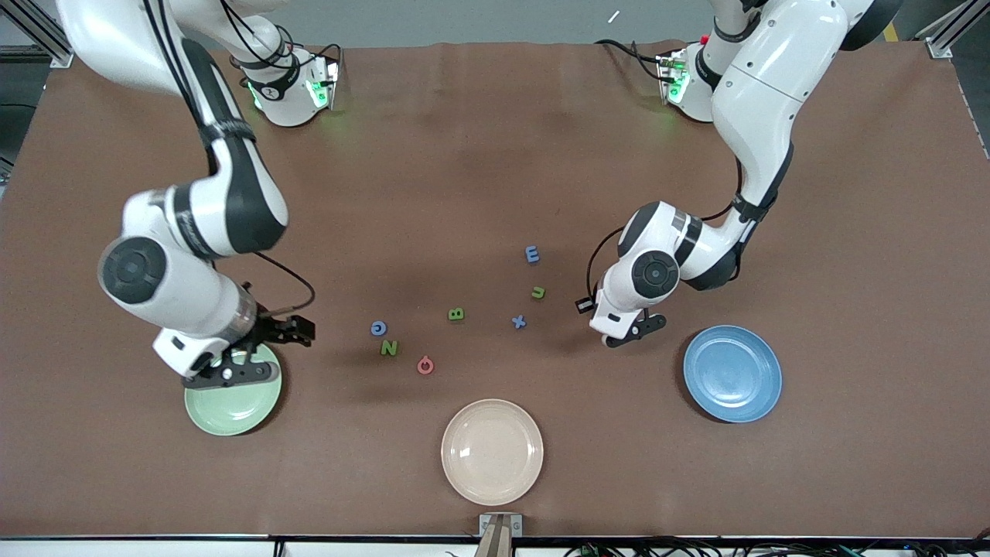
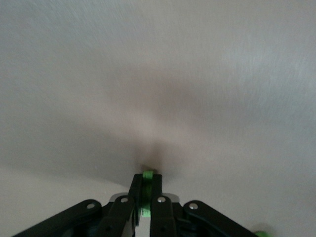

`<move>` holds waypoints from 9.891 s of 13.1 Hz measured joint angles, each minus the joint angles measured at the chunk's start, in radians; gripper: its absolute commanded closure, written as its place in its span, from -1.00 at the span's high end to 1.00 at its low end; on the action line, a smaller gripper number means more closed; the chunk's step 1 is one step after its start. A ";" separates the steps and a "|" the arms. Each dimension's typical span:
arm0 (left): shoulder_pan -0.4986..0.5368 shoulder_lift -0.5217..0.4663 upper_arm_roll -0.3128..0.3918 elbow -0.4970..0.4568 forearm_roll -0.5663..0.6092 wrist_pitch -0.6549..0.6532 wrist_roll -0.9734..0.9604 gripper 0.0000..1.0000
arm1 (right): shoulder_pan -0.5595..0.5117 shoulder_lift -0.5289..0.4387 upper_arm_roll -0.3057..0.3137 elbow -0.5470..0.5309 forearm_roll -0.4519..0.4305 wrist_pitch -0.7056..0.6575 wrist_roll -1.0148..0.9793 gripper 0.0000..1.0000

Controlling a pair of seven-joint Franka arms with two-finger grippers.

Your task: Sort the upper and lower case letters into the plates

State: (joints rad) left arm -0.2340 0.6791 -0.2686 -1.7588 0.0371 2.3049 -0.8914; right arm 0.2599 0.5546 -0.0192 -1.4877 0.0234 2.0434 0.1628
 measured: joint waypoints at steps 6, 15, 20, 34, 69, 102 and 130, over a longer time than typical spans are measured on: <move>0.067 -0.069 0.183 0.041 0.147 -0.001 0.029 -0.97 | 0.105 0.184 0.001 0.003 0.003 0.186 0.233 1.00; 0.201 -0.010 0.160 0.090 0.157 -0.005 0.138 1.00 | 0.185 0.275 -0.001 0.001 0.122 0.264 0.262 1.00; -0.047 -0.019 0.115 0.102 0.156 -0.051 -0.168 0.85 | 0.186 0.290 -0.006 0.001 0.110 0.265 0.257 0.21; -0.314 0.074 0.113 0.113 0.086 0.110 -0.921 0.38 | 0.161 0.268 -0.115 0.057 0.107 0.171 0.172 -0.91; -0.006 0.082 0.008 0.334 0.143 -0.303 -0.413 0.87 | 0.188 0.281 -0.088 0.062 0.257 -0.036 0.184 0.84; -0.247 0.168 0.114 0.472 0.149 -0.290 -0.398 -0.98 | 0.019 0.304 -0.311 0.118 0.196 0.098 -0.446 0.46; 0.009 -0.060 -0.283 -0.082 0.314 -0.032 -0.594 0.55 | 0.414 0.394 -0.196 0.168 0.216 0.361 0.450 -0.59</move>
State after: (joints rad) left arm -0.2247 0.6187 -0.5514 -1.8408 0.3509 2.2730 -1.4855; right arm 0.6739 0.9487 -0.2149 -1.3193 0.2395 2.4041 0.6131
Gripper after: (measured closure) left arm 0.106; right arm 0.648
